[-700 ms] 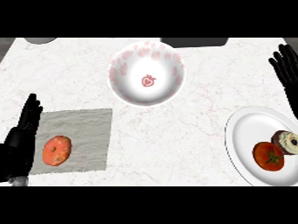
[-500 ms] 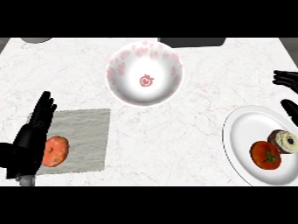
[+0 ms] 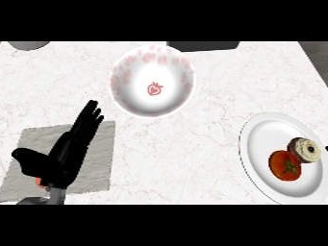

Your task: Pick the cupcake from the plate and place it in the bowl

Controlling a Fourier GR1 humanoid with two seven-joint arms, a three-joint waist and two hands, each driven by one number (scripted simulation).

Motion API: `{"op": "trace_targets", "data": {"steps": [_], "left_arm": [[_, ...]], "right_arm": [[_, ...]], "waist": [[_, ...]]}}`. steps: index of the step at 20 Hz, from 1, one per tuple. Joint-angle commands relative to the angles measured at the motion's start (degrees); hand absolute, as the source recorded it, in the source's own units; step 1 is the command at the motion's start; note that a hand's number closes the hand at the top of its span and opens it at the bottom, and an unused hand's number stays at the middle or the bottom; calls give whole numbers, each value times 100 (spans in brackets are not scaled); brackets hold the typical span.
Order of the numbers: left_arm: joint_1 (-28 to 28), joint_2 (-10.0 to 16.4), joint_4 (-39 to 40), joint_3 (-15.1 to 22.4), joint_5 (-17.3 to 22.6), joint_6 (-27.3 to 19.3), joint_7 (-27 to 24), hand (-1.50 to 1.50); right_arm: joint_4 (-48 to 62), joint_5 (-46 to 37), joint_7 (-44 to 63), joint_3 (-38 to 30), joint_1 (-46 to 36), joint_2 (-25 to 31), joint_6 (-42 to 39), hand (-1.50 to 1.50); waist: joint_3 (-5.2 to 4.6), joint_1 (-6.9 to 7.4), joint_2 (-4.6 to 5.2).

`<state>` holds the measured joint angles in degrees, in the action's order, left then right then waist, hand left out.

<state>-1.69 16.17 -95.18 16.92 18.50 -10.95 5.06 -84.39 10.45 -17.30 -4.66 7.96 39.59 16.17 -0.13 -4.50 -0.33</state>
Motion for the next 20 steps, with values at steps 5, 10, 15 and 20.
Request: {"op": "trace_targets", "data": {"steps": [5,10,15,20], "left_arm": [[-349,-157,311,36,192,328,84,0],[-209,-156,283,113,165,462,-21,0],[-502,-178,155,65,201,448,278,0],[-666,-227,686,-84,268,793,19,0]], "right_arm": [[-1397,-1825,1158,412,1349,1035,702,-150],[-2011,-2327,3434,327,1574,1875,296,-150],[-2951,-2175,5462,601,1241,2286,-690,-150],[-3258,-1855,7020,1078,360,2109,-1394,-150]], "waist": [[-30,203,19],[-31,363,33],[-9,498,40],[0,537,59]]}}
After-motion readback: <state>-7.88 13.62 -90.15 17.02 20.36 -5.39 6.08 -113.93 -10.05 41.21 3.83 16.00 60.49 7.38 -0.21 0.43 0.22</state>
